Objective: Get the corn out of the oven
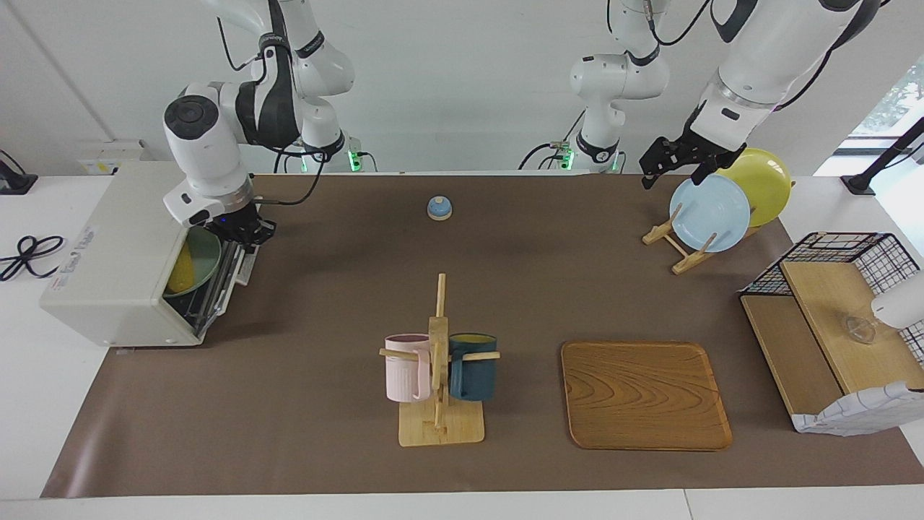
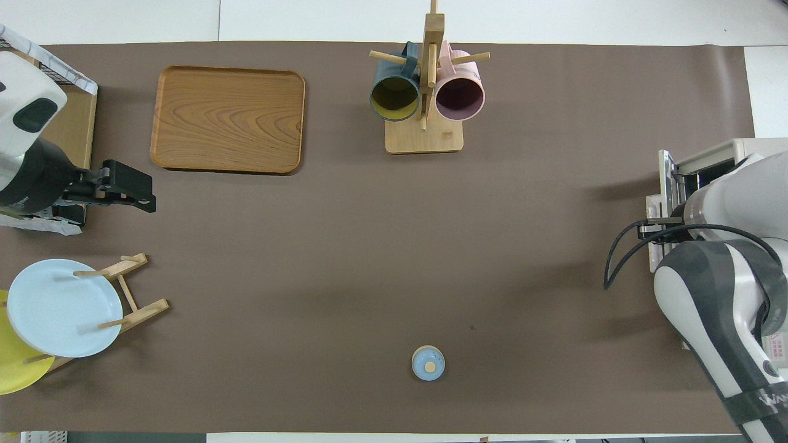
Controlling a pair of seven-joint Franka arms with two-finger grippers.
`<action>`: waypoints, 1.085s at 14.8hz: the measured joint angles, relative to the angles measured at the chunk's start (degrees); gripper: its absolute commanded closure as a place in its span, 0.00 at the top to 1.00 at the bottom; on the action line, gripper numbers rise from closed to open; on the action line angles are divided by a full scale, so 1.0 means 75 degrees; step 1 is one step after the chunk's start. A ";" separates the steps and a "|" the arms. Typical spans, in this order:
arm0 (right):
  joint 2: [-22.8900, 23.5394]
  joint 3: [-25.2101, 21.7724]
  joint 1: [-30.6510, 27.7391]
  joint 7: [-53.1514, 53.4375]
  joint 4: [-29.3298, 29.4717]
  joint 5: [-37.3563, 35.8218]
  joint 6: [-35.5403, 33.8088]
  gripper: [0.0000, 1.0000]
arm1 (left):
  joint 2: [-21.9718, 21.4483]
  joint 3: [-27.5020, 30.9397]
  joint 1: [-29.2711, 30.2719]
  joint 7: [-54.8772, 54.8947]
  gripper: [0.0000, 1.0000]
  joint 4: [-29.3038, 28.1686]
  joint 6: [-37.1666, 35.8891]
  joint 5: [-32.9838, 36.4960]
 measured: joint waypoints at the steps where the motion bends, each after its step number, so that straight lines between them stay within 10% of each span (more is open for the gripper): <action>1: 0.0100 0.0026 0.0029 0.0019 -0.0048 0.0077 0.0151 0.00 | 0.0000 0.0000 0.0000 0.0000 1.00 0.0000 0.0015 0.0000; 16: 0.1463 0.0098 0.0310 0.0337 -0.0845 0.0228 0.2579 0.00 | 0.0000 0.0006 0.0000 0.0000 1.00 0.0000 0.0094 0.0000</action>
